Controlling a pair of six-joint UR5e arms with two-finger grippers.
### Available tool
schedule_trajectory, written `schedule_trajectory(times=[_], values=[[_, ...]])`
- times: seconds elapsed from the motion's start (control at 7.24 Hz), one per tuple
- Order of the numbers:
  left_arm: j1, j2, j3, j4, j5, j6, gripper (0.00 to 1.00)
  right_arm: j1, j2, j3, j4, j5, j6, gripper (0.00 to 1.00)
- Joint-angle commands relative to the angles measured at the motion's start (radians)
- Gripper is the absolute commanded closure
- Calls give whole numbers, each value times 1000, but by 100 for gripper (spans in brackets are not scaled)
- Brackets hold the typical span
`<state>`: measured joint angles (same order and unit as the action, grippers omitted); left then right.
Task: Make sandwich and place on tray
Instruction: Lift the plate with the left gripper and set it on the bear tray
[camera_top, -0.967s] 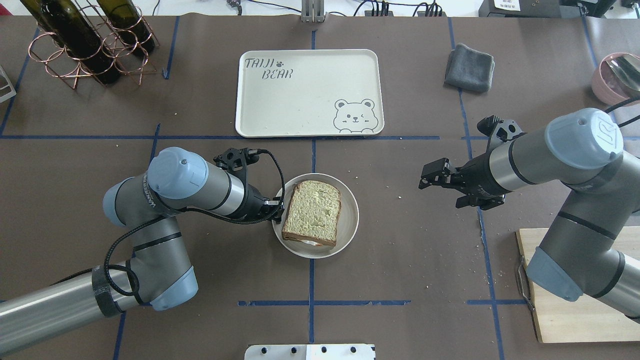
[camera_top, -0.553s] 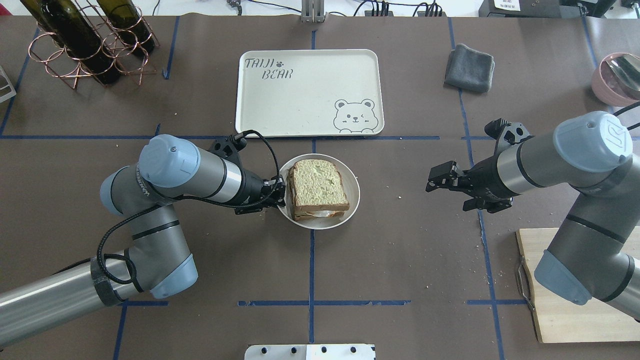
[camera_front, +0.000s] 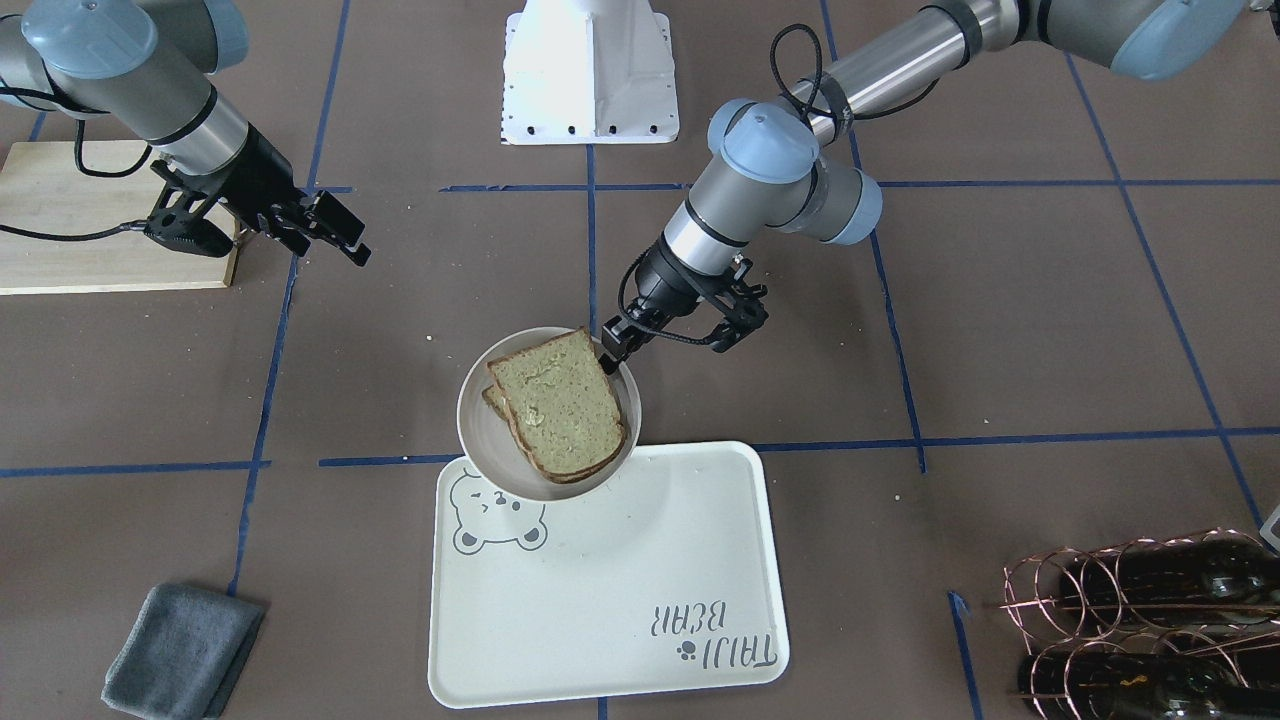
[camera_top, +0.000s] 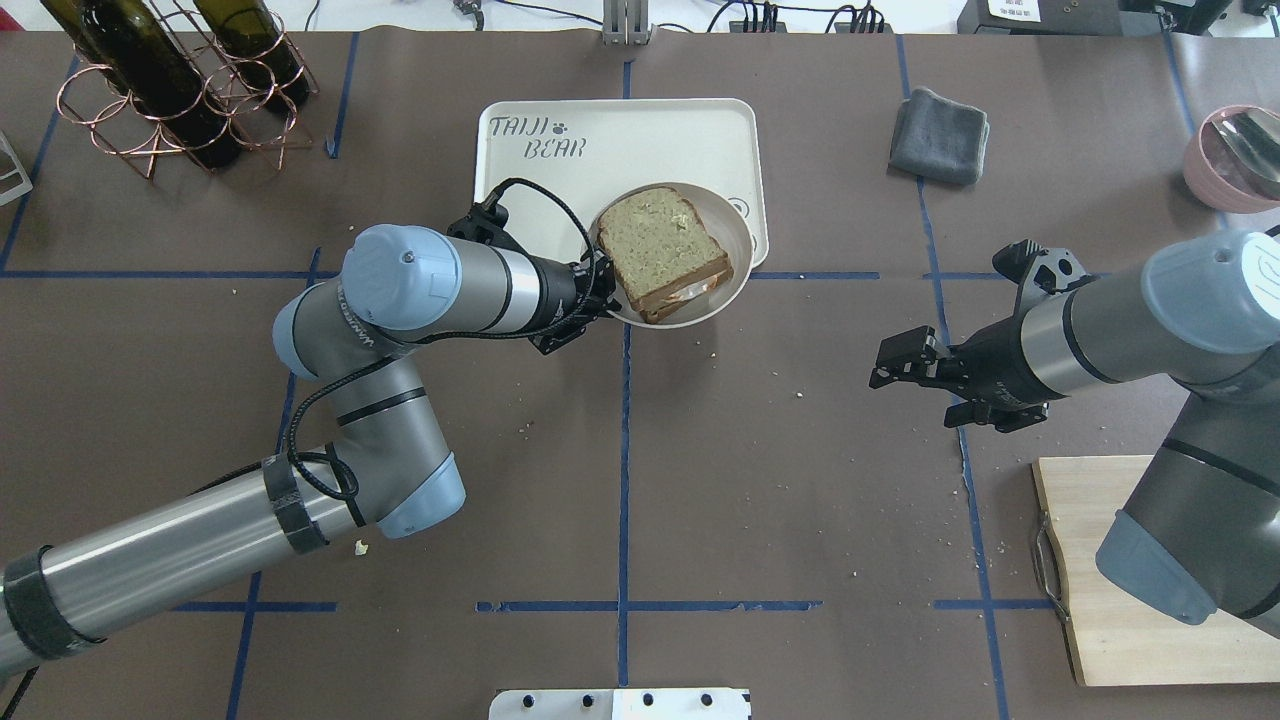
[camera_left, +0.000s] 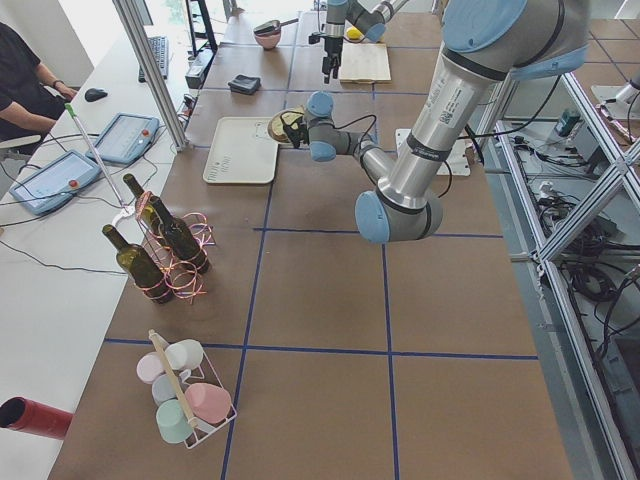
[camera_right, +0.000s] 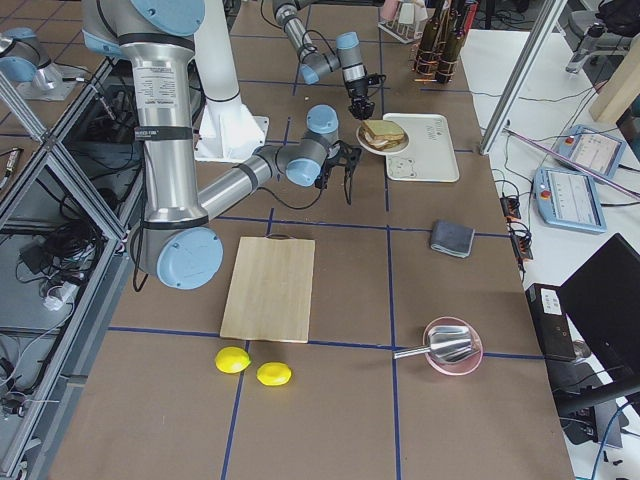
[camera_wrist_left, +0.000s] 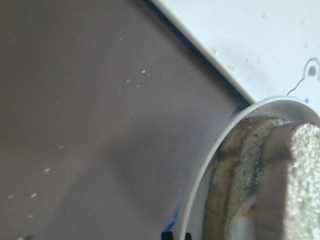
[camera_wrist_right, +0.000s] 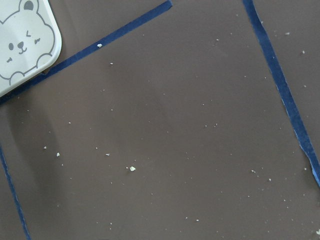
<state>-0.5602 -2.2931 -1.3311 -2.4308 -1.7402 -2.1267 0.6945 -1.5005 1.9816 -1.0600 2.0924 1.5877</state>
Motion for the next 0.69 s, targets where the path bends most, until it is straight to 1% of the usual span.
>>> schedule_trajectory(times=[0.0, 0.28, 0.41, 0.55], values=[[-47, -80, 160, -36, 77, -30, 100, 8, -13, 17, 0, -2, 0, 0], [-58, -144, 319, -88, 91, -27, 100, 7, -21, 32, 0, -2, 0, 0], [-60, -155, 355, -97, 91, -24, 100, 7, -21, 33, 0, -2, 0, 0], [-58, -155, 357, -97, 91, -16, 100, 7, -21, 33, -2, -2, 0, 0]])
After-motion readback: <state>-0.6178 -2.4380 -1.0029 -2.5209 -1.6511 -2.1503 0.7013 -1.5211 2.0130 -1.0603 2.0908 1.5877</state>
